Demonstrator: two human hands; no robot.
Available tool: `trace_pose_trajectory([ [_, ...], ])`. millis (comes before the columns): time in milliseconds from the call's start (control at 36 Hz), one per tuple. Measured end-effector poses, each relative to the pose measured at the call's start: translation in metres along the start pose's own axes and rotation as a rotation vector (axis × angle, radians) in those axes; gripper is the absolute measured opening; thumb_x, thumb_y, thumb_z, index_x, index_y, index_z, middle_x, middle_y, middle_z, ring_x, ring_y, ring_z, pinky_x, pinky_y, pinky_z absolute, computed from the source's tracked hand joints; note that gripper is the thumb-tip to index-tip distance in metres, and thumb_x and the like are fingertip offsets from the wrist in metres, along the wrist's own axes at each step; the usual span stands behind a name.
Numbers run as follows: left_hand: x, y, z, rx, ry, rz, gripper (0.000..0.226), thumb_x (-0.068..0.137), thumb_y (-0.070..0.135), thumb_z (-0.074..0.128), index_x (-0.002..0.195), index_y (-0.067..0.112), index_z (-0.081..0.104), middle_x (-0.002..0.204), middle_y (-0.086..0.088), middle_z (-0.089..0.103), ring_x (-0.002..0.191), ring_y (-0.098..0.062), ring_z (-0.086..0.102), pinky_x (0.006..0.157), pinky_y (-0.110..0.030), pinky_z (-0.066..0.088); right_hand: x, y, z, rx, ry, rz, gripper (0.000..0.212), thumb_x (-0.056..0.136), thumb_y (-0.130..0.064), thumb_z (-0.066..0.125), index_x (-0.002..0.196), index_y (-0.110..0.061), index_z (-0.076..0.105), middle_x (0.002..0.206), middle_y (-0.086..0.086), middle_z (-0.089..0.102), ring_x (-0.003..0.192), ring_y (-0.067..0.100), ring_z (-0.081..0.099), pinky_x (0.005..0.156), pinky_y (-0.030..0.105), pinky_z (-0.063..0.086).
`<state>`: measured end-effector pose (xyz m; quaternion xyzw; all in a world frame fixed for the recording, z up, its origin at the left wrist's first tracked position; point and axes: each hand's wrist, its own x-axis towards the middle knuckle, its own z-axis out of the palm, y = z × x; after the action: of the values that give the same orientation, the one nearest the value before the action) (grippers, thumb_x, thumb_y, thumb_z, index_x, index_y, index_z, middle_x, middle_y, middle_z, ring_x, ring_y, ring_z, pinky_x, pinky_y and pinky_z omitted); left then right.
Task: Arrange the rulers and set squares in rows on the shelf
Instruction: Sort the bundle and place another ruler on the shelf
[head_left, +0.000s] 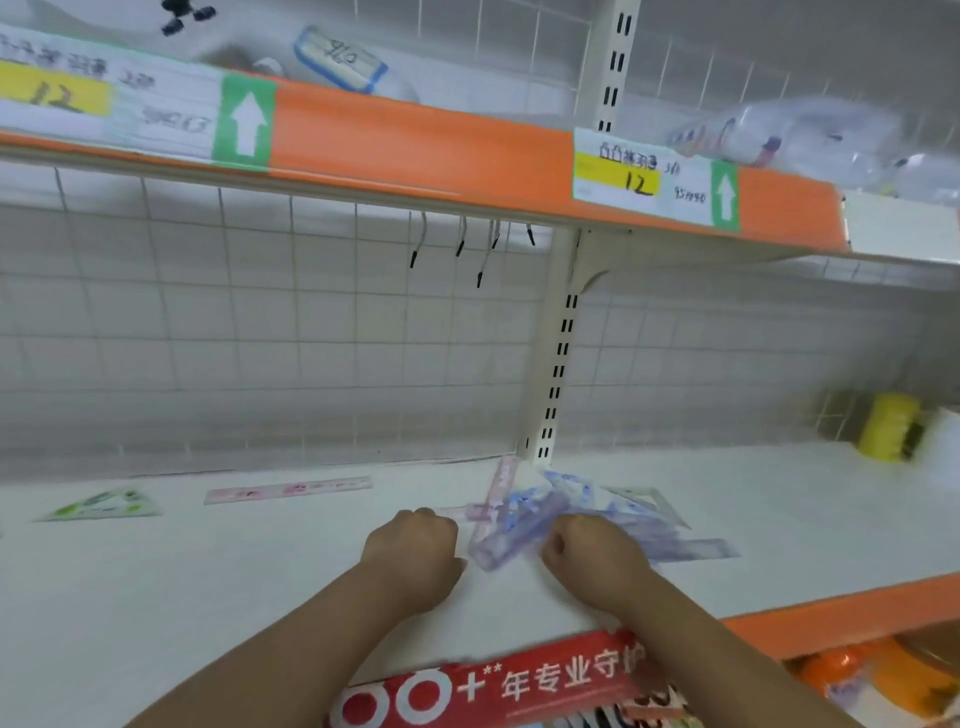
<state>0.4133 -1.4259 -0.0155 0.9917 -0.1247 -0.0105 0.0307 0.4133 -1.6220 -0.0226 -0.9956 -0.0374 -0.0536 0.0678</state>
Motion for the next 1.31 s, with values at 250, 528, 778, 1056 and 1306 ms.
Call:
trace_pose_trajectory([
  [250,0.025,0.037,0.008,-0.05,0.015,-0.188,0.036,0.094,0.033,0.045,0.126,0.018,0.053,0.126,-0.007,0.052,0.119,-0.025,0.05,0.093,-0.031,0.043,0.038,0.088,-0.007,-0.036,0.014,0.008,0.031,0.094,-0.026,0.043,0.121,-0.015,0.052,0.122,0.009,0.049,0.118,0.028,0.043,0.093,0.032,0.043],
  [528,0.042,0.077,0.022,-0.068,0.052,-0.231,0.048,0.095,0.042,0.045,0.134,0.014,0.042,0.127,-0.009,0.044,0.122,-0.026,0.041,0.097,-0.035,0.042,0.048,0.119,0.005,-0.041,-0.059,-0.088,0.035,0.096,-0.036,0.04,0.125,-0.019,0.051,0.125,0.007,0.049,0.119,0.027,0.04,0.096,0.033,0.04],
  [778,0.047,0.092,0.028,0.047,0.003,-0.275,0.042,0.094,0.021,0.038,0.135,0.01,0.042,0.131,-0.012,0.042,0.123,-0.029,0.039,0.099,-0.037,0.039,0.053,0.128,0.011,0.031,-0.081,-0.155,0.035,0.098,-0.036,0.04,0.126,-0.02,0.053,0.123,0.009,0.048,0.119,0.027,0.038,0.097,0.032,0.038],
  [1056,0.052,0.091,0.028,0.0,0.022,-0.301,0.044,0.094,0.021,0.045,0.135,0.007,0.038,0.132,-0.012,0.042,0.124,-0.028,0.04,0.099,-0.036,0.041,0.061,0.125,0.012,0.126,-0.067,-0.122,0.029,0.096,-0.036,0.046,0.12,-0.021,0.055,0.12,0.003,0.049,0.117,0.022,0.041,0.094,0.03,0.04],
  [1306,0.055,0.091,0.026,0.06,0.042,-0.286,0.037,0.092,0.013,0.044,0.128,0.006,0.041,0.128,-0.013,0.047,0.119,-0.028,0.046,0.095,-0.033,0.042,0.066,0.129,0.01,0.204,-0.02,-0.06,0.018,0.095,-0.029,0.045,0.077,-0.029,0.043,0.096,-0.002,0.045,0.108,0.022,0.049,0.085,0.029,0.041],
])
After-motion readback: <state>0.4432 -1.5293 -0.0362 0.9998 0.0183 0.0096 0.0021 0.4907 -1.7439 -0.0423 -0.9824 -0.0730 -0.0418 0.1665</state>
